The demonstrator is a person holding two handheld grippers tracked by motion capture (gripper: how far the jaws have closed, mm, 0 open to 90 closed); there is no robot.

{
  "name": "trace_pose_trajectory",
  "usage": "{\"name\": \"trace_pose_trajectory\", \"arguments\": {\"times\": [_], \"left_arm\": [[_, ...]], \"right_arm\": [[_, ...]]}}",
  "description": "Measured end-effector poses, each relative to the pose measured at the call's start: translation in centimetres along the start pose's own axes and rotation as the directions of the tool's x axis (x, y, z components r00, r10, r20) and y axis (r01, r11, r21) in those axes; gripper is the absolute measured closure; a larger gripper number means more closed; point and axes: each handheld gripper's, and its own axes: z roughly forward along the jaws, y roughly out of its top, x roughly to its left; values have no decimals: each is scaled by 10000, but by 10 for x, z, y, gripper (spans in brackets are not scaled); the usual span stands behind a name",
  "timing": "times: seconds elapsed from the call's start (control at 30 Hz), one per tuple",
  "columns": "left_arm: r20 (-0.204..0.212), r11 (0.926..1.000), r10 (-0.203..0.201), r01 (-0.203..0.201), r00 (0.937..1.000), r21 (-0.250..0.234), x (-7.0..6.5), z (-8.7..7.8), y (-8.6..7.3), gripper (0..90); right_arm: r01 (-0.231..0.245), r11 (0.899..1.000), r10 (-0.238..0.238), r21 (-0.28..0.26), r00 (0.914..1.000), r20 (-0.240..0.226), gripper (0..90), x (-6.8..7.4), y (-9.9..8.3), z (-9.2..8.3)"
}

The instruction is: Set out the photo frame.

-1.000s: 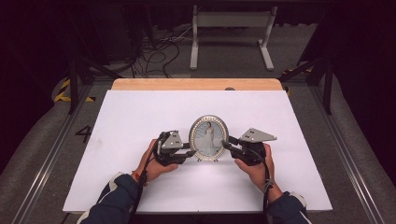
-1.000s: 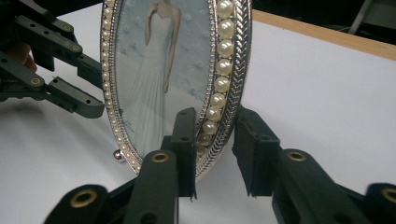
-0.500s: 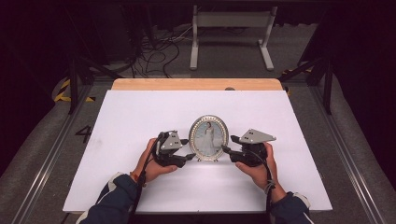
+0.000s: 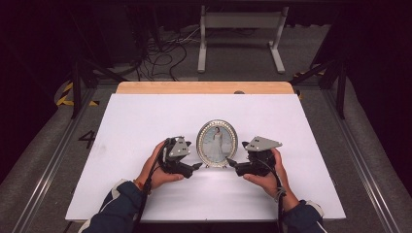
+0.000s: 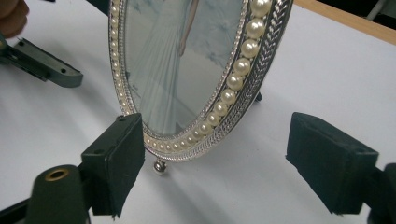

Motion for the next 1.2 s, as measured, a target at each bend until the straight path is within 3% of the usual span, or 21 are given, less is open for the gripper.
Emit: {"name": "trace_pose_trajectory", "arguments": {"times": [0.17,0.23,0.53,0.97,1.2], "left_arm": [[118,9999,-115,115,9999,32,0,2,-1,108],[181,10000,-61,61,9998,5,0,1,-1,87],[147,9998,153,-154,9998,128,0,-1,-2,71],[-121,9994,320,-318,9994,163,0,-8,-5,76],[-271,9990,419,-414,9988,191,0,-16,-10,78]], "right_arm": [[-166,9998,163,-97,9994,-301,91,-1,-1,1],[46,10000,-45,64,9997,-252,63,-1,-1,2],[51,9995,-55,298,9999,154,70,-2,-4,4],[949,9929,-1012,713,9908,896,94,0,-7,1],[1125,9911,-1188,712,9887,913,97,0,-9,-5]]}}
